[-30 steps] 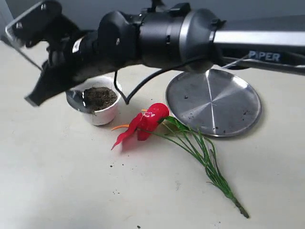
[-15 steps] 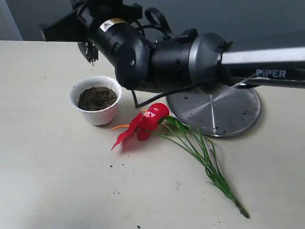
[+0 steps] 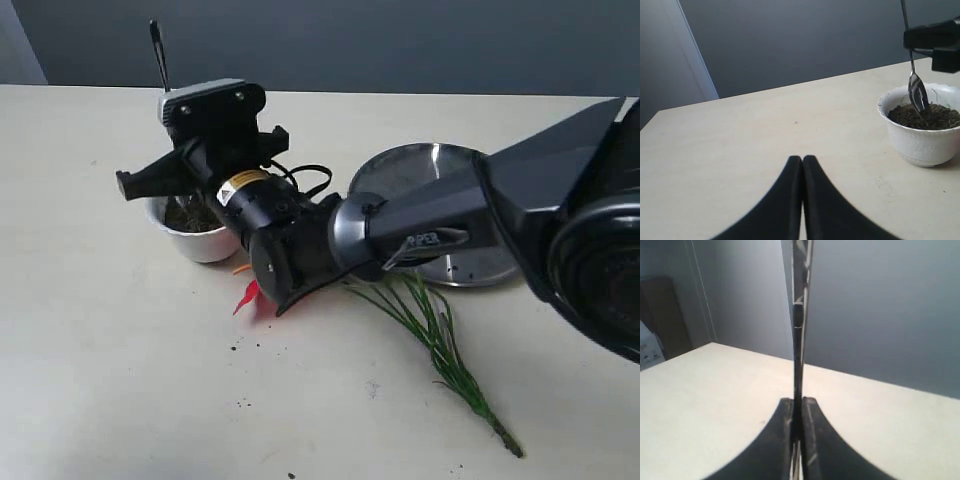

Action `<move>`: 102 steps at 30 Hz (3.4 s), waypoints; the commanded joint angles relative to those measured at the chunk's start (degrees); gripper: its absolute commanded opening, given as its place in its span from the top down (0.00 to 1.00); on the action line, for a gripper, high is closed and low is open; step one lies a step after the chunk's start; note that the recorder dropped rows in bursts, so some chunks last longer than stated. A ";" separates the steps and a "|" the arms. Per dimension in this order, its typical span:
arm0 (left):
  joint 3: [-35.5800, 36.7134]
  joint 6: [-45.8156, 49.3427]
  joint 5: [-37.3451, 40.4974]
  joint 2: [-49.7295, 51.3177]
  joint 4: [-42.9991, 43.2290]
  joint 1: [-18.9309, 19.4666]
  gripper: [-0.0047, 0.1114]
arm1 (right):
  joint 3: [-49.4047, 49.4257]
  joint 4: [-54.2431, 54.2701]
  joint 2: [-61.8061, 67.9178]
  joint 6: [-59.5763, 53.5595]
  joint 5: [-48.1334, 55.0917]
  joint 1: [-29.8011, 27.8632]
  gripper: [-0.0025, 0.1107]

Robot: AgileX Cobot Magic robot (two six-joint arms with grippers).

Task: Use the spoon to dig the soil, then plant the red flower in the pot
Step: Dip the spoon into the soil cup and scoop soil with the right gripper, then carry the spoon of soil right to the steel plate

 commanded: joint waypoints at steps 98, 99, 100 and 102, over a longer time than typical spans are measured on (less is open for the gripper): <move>0.11 -0.28 -0.34 -0.24 -0.25 -0.09 0.96 | -6.17 1.17 3.71 -7.72 10.30 -2.14 0.98; 0.11 -0.28 -0.34 -0.24 -0.25 -0.09 0.96 | -6.17 1.17 3.39 -7.72 9.33 -2.14 0.98; 0.11 -0.28 -0.34 -0.24 -0.25 -0.09 0.96 | -6.17 1.17 2.97 -7.72 8.93 -2.14 0.98; 0.11 -0.28 -0.34 -0.24 -0.25 -0.09 0.96 | -6.17 1.17 1.51 -7.87 8.78 -2.14 0.98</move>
